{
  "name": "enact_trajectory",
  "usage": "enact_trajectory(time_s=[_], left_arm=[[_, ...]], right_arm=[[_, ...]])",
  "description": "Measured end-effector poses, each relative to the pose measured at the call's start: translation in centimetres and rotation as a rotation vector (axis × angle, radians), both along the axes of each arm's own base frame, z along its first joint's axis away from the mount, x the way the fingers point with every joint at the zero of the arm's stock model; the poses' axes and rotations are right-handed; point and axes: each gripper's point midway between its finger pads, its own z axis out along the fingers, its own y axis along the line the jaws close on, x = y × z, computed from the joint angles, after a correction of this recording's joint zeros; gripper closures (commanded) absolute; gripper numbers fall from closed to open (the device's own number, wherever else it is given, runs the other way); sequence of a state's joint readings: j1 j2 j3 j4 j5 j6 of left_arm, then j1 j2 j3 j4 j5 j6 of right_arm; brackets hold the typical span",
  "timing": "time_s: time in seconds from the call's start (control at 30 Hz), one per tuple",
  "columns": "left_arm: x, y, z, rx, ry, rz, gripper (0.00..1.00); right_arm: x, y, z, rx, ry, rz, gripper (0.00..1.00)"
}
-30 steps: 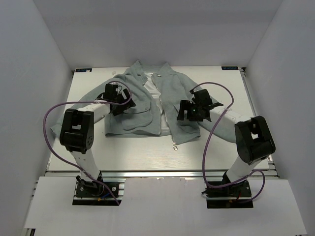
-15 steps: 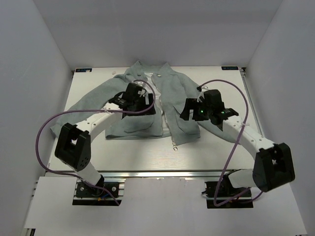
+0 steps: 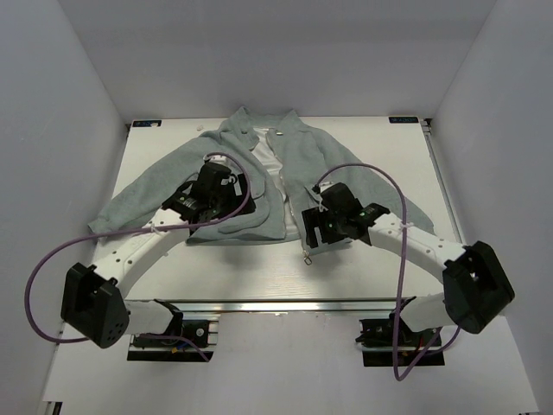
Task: Zip up the jacket
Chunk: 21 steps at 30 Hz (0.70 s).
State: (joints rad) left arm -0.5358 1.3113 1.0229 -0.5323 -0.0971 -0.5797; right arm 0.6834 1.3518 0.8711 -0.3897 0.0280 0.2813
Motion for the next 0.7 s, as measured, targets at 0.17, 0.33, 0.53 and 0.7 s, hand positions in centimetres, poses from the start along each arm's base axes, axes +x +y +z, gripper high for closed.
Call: enact_trajectory(time_s=[0.17, 0.33, 0.53, 0.7], left_arm=[[-0.9, 1.3, -0.6, 0.021, 0.001, 0.038, 0.02], [-2.0, 2.0, -2.5, 0.053, 0.046, 0.043, 0.02], [-2.0, 2.2, -2.5, 0.062, 0.045, 0.046, 0.02], [-1.9, 2.3, -2.5, 0.064, 0.044, 0.047, 0.02]], right_arm=[[-0.2, -0.7, -2.8, -0.108, 0.041, -0.023, 0.16], [0.4, -0.5, -4.2, -0.178, 0.045, -0.044, 0.2], [0.4, -0.2, -5.4, -0.233, 0.043, -0.037, 0.21], [0.1, 0.2, -6.2, -0.252, 0.053, -0.023, 0.22]])
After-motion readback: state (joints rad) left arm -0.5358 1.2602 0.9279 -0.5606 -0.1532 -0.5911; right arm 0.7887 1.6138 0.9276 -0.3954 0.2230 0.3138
